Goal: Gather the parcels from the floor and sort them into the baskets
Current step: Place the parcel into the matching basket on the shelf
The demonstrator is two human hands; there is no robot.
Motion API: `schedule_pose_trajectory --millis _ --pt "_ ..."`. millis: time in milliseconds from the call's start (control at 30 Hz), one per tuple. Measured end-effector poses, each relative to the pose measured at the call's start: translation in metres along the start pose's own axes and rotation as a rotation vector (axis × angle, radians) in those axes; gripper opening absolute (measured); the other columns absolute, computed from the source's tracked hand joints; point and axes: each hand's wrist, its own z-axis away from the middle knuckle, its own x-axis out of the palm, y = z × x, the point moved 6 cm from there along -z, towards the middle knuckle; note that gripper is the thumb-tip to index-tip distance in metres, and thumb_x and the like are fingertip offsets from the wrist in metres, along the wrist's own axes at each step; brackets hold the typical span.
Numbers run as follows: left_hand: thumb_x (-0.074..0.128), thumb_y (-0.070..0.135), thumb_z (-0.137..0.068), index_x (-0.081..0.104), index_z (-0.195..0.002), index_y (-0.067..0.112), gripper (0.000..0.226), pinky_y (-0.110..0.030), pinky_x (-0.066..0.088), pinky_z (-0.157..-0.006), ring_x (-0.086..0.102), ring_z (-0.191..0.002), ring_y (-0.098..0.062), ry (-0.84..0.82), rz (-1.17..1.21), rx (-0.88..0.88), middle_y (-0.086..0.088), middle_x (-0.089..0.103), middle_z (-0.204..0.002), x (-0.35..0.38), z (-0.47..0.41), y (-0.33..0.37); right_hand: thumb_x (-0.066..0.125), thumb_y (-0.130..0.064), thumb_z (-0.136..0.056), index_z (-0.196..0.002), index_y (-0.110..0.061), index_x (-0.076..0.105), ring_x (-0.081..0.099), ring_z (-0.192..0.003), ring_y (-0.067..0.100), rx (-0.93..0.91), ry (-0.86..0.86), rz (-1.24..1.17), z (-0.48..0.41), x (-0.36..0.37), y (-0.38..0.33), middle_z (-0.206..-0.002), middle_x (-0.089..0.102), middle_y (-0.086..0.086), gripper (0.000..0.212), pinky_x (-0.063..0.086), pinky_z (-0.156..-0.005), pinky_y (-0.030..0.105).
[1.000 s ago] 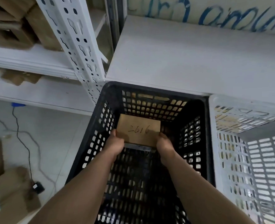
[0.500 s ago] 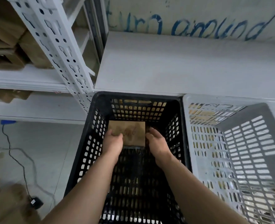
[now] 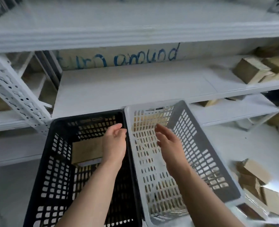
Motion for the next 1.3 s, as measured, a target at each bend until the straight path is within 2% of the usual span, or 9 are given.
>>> schedule_pose_trajectory --millis 133,233,433,500,600,767,900,1033,1300 --pt "0.050 0.017 -0.097 0.061 -0.120 0.019 0.025 -0.030 0.051 -0.079 0.062 -0.088 -0.018 -0.140 -0.030 0.060 -0.007 0.065 -0.113 0.080 0.064 0.010 0.050 -0.015 -0.099 -0.131 -0.024 0.059 0.062 -0.113 0.012 0.009 0.136 -0.052 0.031 -0.110 0.007 -0.122 0.066 -0.009 0.035 0.049 -0.103 0.039" --pt "0.048 0.017 -0.099 0.060 -0.115 0.020 0.021 -0.026 0.046 -0.071 0.059 -0.081 -0.021 -0.269 -0.054 0.079 -0.011 0.064 -0.101 0.149 0.127 0.011 0.049 -0.012 -0.098 -0.120 -0.023 0.064 0.068 -0.095 0.007 0.024 0.214 -0.108 0.061 -0.200 0.018 -0.107 0.071 -0.010 0.028 0.056 -0.083 0.029" --pt "0.048 0.015 -0.097 0.062 -0.109 0.018 0.019 -0.029 0.047 -0.071 0.055 -0.076 -0.013 -0.472 -0.032 0.025 0.000 0.062 -0.091 0.290 0.256 -0.016 0.047 -0.014 -0.101 -0.134 -0.022 0.055 0.053 -0.125 0.015 0.059 0.402 -0.097 0.123 -0.379 0.061 -0.134 0.059 -0.001 0.035 0.039 -0.111 0.042" --pt "0.048 0.013 -0.097 0.062 -0.113 0.015 0.022 -0.031 0.050 -0.074 0.056 -0.077 -0.012 -0.539 -0.053 0.010 0.000 0.063 -0.092 0.332 0.296 -0.026 0.047 -0.015 -0.101 -0.131 -0.024 0.058 0.056 -0.121 0.016 0.096 0.477 -0.122 0.144 -0.430 0.078 -0.129 0.061 -0.002 0.033 0.047 -0.104 0.041" --pt "0.048 0.012 -0.096 0.061 -0.116 0.013 0.023 -0.033 0.052 -0.085 0.058 -0.083 -0.013 -0.625 -0.085 -0.004 -0.003 0.065 -0.100 0.389 0.344 -0.042 0.047 -0.014 -0.101 -0.127 -0.025 0.060 0.065 -0.099 0.013 0.129 0.562 -0.165 0.175 -0.496 0.096 -0.119 0.065 -0.002 0.031 0.056 -0.071 0.024" --pt "0.047 0.016 -0.097 0.060 -0.118 0.017 0.025 -0.039 0.052 -0.095 0.059 -0.101 -0.018 -0.720 -0.170 -0.032 -0.002 0.064 -0.111 0.463 0.399 -0.062 0.047 -0.014 -0.101 -0.131 -0.020 0.058 0.058 -0.113 0.016 0.181 0.689 -0.170 0.209 -0.586 0.125 -0.123 0.062 -0.001 0.033 0.047 -0.093 0.031" --pt "0.045 0.018 -0.099 0.059 -0.121 0.015 0.026 -0.031 0.053 -0.085 0.059 -0.092 -0.012 -0.732 -0.166 -0.031 0.003 0.062 -0.100 0.508 0.414 -0.067 0.049 -0.014 -0.100 -0.134 -0.018 0.056 0.054 -0.124 0.020 0.214 0.751 -0.213 0.214 -0.634 0.142 -0.133 0.059 0.004 0.035 0.042 -0.108 0.040" --pt "0.043 0.016 -0.100 0.058 -0.122 0.015 0.027 -0.023 0.050 -0.073 0.058 -0.091 -0.014 -0.712 -0.152 -0.061 -0.002 0.062 -0.105 0.561 0.417 -0.067 0.047 -0.014 -0.101 -0.136 -0.018 0.055 0.053 -0.125 0.021 0.244 0.776 -0.216 0.199 -0.685 0.154 -0.136 0.057 0.003 0.036 0.040 -0.110 0.041" --pt "0.043 0.016 -0.100 0.057 -0.122 0.014 0.026 -0.034 0.052 -0.092 0.059 -0.105 -0.019 -0.668 -0.219 -0.069 -0.004 0.062 -0.113 0.697 0.386 -0.065 0.045 -0.012 -0.101 -0.137 -0.019 0.054 0.051 -0.127 0.022 0.308 0.746 -0.229 0.101 -0.788 0.172 -0.138 0.054 0.002 0.038 0.037 -0.112 0.044"
